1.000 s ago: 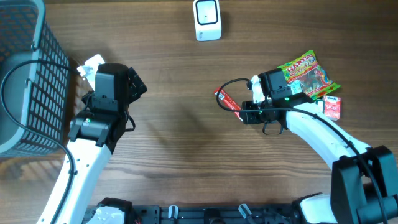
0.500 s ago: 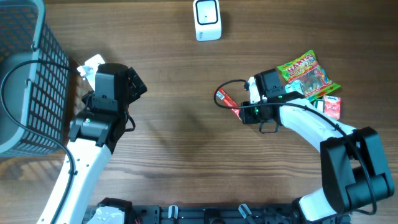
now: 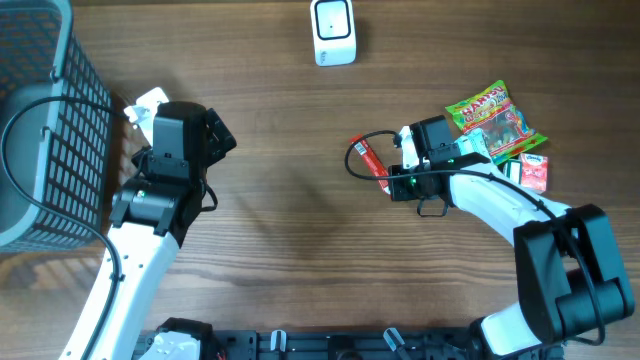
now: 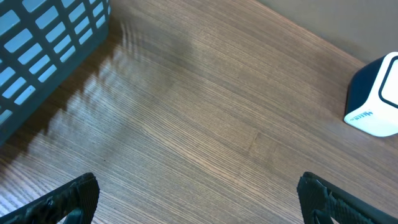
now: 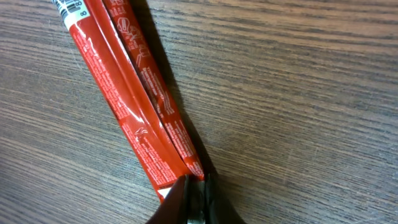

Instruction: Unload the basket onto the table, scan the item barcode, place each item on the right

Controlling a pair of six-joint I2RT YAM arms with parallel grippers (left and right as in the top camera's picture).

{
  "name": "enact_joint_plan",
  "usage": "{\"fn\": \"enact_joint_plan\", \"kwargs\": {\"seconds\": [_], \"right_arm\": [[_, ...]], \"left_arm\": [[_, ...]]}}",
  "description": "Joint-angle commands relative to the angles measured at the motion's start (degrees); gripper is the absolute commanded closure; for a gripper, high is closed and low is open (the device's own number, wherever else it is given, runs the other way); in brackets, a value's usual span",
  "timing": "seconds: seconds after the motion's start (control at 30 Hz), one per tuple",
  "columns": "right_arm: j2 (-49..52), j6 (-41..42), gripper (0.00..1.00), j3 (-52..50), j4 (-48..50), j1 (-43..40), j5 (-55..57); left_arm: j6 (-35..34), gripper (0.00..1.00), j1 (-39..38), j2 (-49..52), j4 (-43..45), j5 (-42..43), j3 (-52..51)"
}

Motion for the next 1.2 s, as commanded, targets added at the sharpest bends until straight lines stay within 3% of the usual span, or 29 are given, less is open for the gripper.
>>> {"fn": "enact_joint_plan", "kwargs": {"seconds": [0.0,0.27,0.37,0.4,0.43,0.47,0.5,0.6,0.63,0.83,0.97,1.03,1.17], "right_arm": [[0.90,0.11,0.96,-0.81,-1.25,-0.02,0.92],[-4.42,-0.24,0.96,1.16,-4.85,-0.02,0.87],[-5.01,-0.31,0.96,1.16,-5.25,-0.02,-1.73],[-5.03,-0.33,0.96,1.16,-5.38,-0.02,-2.86],[-5.27,-0.35,0.96,1.16,-5.64,-0.02,-4.11],[-5.62,-1.09,0.96,1.16,-5.81,-0.02,-5.46],[-6.01,-2.08,0.96,1.16,-5.81,-0.02,-6.99],[-7.10,-3.39,0.96,1.16,-5.66,-0.02,-10.75],[-7.45,-4.13,0.96,1.16,-5.60,-0.02,-12.20],[-9.68,-4.87,0.96,1.16,-5.11,-0.13,-19.41],[-13.40,-2.43,0.96,1.16,-2.54,-0.13,-27.23],[-15.21,1.46,0.96,1.16,-1.11,-0.13,-31.06],[-16.15,6.73,0.96,1.16,3.28,-0.11,-39.34]], "left_arm": [[0.26,0.00,-0.15,0.11,0.15,-0.98,0.17],[0.04,0.00,-0.17,0.11,0.22,1.60,0.17],[0.07,0.00,-0.17,0.13,-1.44,19.28,0.17],[0.07,0.16,-0.17,0.46,-1.03,26.01,0.15],[0.02,0.41,-0.22,0.87,-1.01,30.49,0.15],[0.02,0.50,-0.22,1.64,-1.01,34.42,0.15],[0.00,0.39,-0.22,2.56,-1.01,36.72,0.15],[0.04,0.28,-0.22,6.51,-0.98,45.18,0.15],[0.07,0.19,-0.22,8.52,-1.01,48.63,0.15],[3.32,0.17,-0.22,16.52,3.50,64.15,0.15],[2.91,0.17,-0.31,17.29,5.18,64.22,0.15],[0.87,0.11,-0.57,17.29,5.07,64.22,0.15],[-0.20,0.14,-1.55,17.27,5.55,64.19,0.15]]}}
